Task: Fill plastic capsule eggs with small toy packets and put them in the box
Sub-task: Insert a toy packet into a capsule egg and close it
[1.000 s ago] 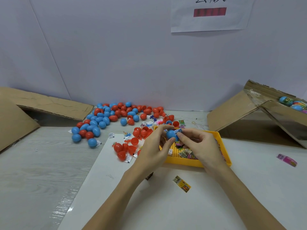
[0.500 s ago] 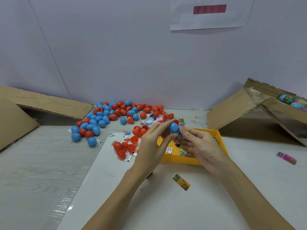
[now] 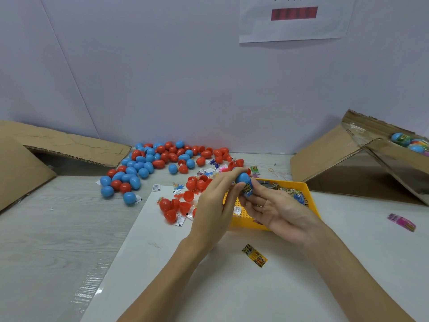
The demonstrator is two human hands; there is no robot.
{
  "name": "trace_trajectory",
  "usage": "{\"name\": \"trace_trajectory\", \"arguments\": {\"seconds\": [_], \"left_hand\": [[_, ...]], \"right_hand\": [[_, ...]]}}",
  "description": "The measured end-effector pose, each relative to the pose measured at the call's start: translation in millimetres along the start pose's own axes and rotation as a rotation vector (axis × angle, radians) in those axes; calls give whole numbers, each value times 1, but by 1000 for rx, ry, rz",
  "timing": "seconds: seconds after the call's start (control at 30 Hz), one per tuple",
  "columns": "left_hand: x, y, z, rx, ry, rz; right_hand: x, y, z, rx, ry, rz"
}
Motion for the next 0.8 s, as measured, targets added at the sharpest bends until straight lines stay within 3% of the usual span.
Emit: {"name": "trace_trajectory", "arguments": {"seconds": [0.4,0.53,0.67,0.8], "left_hand": [[-1,-6,1,35,31,115],[5,-3,-6,-48,-53,22],[9,1,-9,-51,-41,-85],[10,1,-9,-9,54,-113]], "right_hand": [[1,2,7,30,91,8],[-1,2,3,0,60,41],[-8,0,-7,-103,-117,87],[-8,-5,-15,-254,-499,221]]}}
Point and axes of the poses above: each hand's wrist, its own y-axis towards the middle knuckle, its own x-axis out of the palm, z = x × y, the point moved 8 cm from there along y, towards the middle knuckle, and after that the axes turned 2 degrees about -z, right-handed, at the moved point
